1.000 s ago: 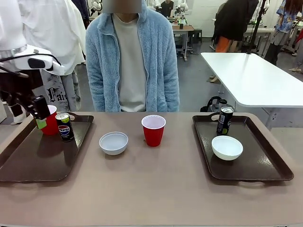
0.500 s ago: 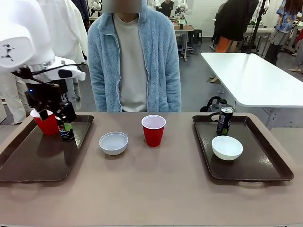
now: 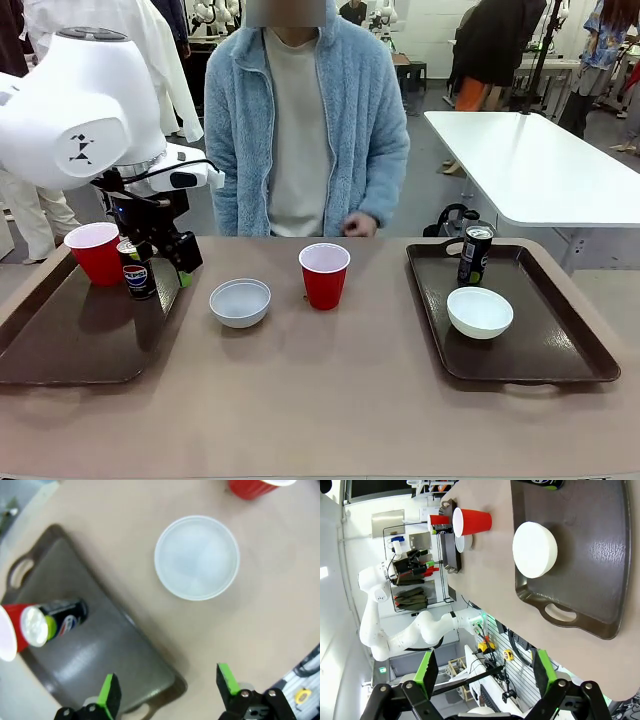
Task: Prepare tableware on both trays.
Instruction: Pick up a Picnic Bowl from the table and place it on a Handle tray.
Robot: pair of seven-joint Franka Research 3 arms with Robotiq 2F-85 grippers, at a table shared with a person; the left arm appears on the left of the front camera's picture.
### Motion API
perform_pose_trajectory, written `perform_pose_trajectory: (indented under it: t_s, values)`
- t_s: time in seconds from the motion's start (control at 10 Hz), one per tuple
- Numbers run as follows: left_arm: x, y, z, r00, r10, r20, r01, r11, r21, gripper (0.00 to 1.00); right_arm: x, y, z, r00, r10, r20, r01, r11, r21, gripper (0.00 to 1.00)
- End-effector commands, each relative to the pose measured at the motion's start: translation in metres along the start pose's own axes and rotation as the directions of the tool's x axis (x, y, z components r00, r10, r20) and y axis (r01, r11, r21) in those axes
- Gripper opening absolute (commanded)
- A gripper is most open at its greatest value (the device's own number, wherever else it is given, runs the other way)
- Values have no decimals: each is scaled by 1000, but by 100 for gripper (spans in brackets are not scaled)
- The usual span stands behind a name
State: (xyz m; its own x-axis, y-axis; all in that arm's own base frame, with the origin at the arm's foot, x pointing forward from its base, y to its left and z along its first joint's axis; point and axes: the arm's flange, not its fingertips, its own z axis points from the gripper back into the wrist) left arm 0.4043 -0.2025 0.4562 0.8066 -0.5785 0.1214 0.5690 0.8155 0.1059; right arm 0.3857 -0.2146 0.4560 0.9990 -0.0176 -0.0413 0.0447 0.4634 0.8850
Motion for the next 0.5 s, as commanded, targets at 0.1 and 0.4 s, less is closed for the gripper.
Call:
perform_pose_trajectory:
  t_s: [0.1, 0.4]
  values:
    - [-4, 0, 4, 999, 36, -8, -36, 999, 25, 100, 0, 2, 0, 1000, -11, 5, 11, 1000, -4, 100]
    - [26, 7, -21, 1000, -9, 27, 10, 999, -33, 100, 0, 2, 0, 1000, -11, 5, 11, 1000, -4, 100]
